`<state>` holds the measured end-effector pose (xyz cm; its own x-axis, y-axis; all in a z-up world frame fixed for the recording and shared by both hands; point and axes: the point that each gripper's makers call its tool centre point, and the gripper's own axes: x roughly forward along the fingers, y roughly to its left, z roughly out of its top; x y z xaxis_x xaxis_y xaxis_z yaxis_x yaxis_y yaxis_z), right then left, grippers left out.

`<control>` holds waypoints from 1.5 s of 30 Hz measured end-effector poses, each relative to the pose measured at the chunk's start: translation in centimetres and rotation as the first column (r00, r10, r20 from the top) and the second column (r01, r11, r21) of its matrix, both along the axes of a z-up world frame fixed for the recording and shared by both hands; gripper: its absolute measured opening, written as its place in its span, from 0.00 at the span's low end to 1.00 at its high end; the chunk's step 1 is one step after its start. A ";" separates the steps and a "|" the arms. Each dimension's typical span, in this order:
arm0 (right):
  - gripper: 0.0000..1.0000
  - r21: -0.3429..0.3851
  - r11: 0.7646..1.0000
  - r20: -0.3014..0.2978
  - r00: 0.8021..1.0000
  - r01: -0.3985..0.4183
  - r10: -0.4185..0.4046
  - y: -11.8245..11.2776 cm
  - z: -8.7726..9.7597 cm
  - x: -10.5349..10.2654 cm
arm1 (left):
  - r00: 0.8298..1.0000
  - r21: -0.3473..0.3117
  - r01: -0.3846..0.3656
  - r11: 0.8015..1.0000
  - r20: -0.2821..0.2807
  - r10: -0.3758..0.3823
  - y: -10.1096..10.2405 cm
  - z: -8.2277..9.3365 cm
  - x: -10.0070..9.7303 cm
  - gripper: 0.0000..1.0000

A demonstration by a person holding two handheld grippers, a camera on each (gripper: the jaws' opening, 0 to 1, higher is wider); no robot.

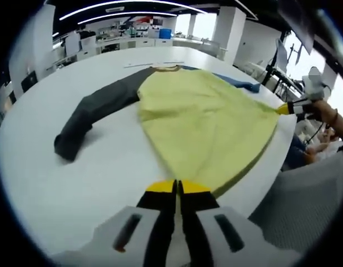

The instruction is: Fold the garment on the visible template until the final outline fits inside the template.

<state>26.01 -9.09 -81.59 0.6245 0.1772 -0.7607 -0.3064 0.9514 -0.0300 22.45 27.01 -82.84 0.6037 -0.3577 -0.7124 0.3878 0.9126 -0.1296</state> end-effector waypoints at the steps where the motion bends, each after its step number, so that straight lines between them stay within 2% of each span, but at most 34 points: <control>1: 0.00 0.004 1.000 0.000 1.000 0.009 -0.009 0.0 -0.1 -0.2 | 1.000 0.003 0.000 1.000 -0.003 0.000 0.0 0.0 -0.1 0.00; 4: 0.00 -0.004 1.000 -0.003 1.000 0.026 -0.026 -0.2 -0.7 -0.6 | 1.000 0.002 -0.003 1.000 -0.011 0.003 0.1 -0.1 -0.2 0.00; 11: 0.00 0.029 0.998 -0.049 0.997 0.054 -0.053 0.2 -2.3 -2.1 | 0.999 0.025 -0.012 1.000 -0.039 0.013 0.7 -0.6 -0.8 0.00; 20: 0.00 0.033 0.998 -0.080 0.995 0.058 -0.055 0.3 -3.0 -2.7 | 0.996 0.036 -0.020 0.999 -0.084 0.023 1.1 -1.6 -1.4 0.00; 32: 0.00 0.053 0.998 -0.090 0.995 0.040 -0.035 0.3 -3.1 -2.7 | 0.997 0.025 -0.021 0.999 -0.077 0.023 1.1 -1.7 -1.4 0.00; 34: 0.04 0.047 0.998 -0.082 0.996 0.035 -0.031 0.1 -2.9 -2.6 | 0.998 0.018 -0.027 0.999 -0.059 0.028 1.0 -1.4 -1.2 0.01; 35: 0.06 0.048 0.999 -0.070 0.997 0.025 -0.021 0.1 -2.6 -2.4 | 0.998 -0.004 -0.047 0.999 -0.032 0.047 1.0 -1.1 -0.8 0.03; 37: 0.12 0.053 0.998 -0.065 0.998 0.017 -0.014 0.0 -2.3 -2.2 | 0.998 -0.007 -0.057 0.998 -0.043 0.056 1.2 -1.1 -0.8 0.12; 40: 0.20 0.074 0.997 -0.048 0.999 -0.015 0.018 0.3 -2.0 -1.7 | 0.999 -0.001 -0.033 0.999 0.029 0.033 0.9 0.1 -0.2 0.31; 41: 0.22 0.082 0.996 -0.047 0.999 -0.022 0.026 0.5 -1.9 -1.6 | 0.999 -0.003 -0.039 0.999 0.034 0.039 0.9 0.2 -0.1 0.36; 45: 0.37 0.123 0.989 -0.020 0.996 -0.079 0.082 1.3 -1.4 -1.1 | 0.997 -0.013 -0.040 0.999 0.066 0.041 1.2 0.3 0.5 0.46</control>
<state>24.93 -7.77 -82.97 0.5853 0.3186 -0.7456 -0.3816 0.9196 0.0934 22.94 28.22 -82.54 0.6639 -0.3398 -0.6662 0.3588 0.9263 -0.1150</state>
